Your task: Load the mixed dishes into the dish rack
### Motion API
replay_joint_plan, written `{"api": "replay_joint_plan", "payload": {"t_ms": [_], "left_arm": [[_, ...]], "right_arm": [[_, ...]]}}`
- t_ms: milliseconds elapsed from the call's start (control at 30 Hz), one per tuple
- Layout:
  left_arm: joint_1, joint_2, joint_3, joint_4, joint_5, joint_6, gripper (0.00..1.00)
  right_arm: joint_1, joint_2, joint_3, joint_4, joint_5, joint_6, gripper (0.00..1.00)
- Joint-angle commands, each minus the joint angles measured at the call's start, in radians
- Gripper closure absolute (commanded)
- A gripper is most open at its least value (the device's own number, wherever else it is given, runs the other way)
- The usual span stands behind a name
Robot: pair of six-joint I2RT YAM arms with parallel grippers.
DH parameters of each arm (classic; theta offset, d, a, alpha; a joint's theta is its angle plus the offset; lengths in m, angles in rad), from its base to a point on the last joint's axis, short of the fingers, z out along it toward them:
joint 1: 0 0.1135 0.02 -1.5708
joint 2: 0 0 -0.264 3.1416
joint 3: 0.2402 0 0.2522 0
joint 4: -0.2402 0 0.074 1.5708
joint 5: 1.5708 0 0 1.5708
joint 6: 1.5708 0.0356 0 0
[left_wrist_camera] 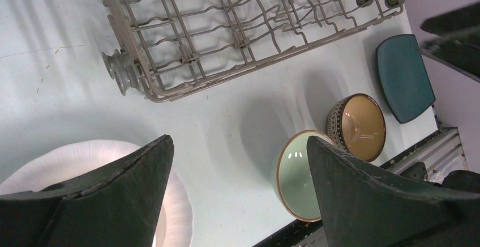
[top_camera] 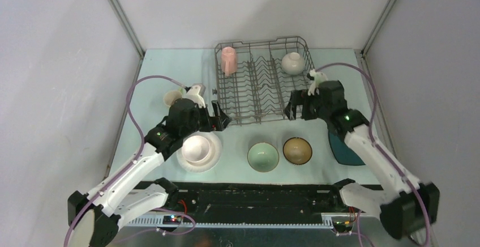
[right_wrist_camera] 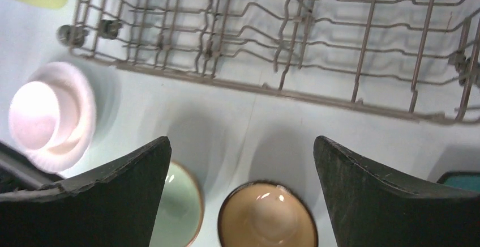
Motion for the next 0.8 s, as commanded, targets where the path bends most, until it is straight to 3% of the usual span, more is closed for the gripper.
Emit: {"api": "replay_joint_plan", "payload": {"t_ms": [0, 133, 267, 400, 567, 767], "left_arm": [[-0.004, -0.037, 0.021, 0.008, -0.015, 0.009, 0.06], [-0.005, -0.046, 0.011, 0.020, -0.011, 0.004, 0.06], [-0.007, -0.042, -0.006, 0.043, 0.006, -0.012, 0.06], [-0.016, -0.023, 0.003, 0.060, 0.034, -0.023, 0.06], [-0.058, 0.007, -0.007, 0.099, 0.036, -0.047, 0.06], [-0.076, 0.039, -0.004, 0.131, 0.055, -0.061, 0.06]], "right_arm": [[0.001, -0.219, -0.097, -0.003, -0.038, 0.082, 0.01], [-0.062, -0.378, -0.206, -0.067, 0.002, 0.217, 0.00], [-0.152, -0.448, -0.268, -0.122, -0.084, 0.266, 0.00], [-0.150, -0.454, -0.275, -0.186, -0.073, 0.309, 0.00], [-0.075, -0.366, -0.290, -0.241, 0.001, 0.341, 0.03], [0.103, -0.275, -0.311, -0.159, 0.111, 0.396, 0.21]]}}
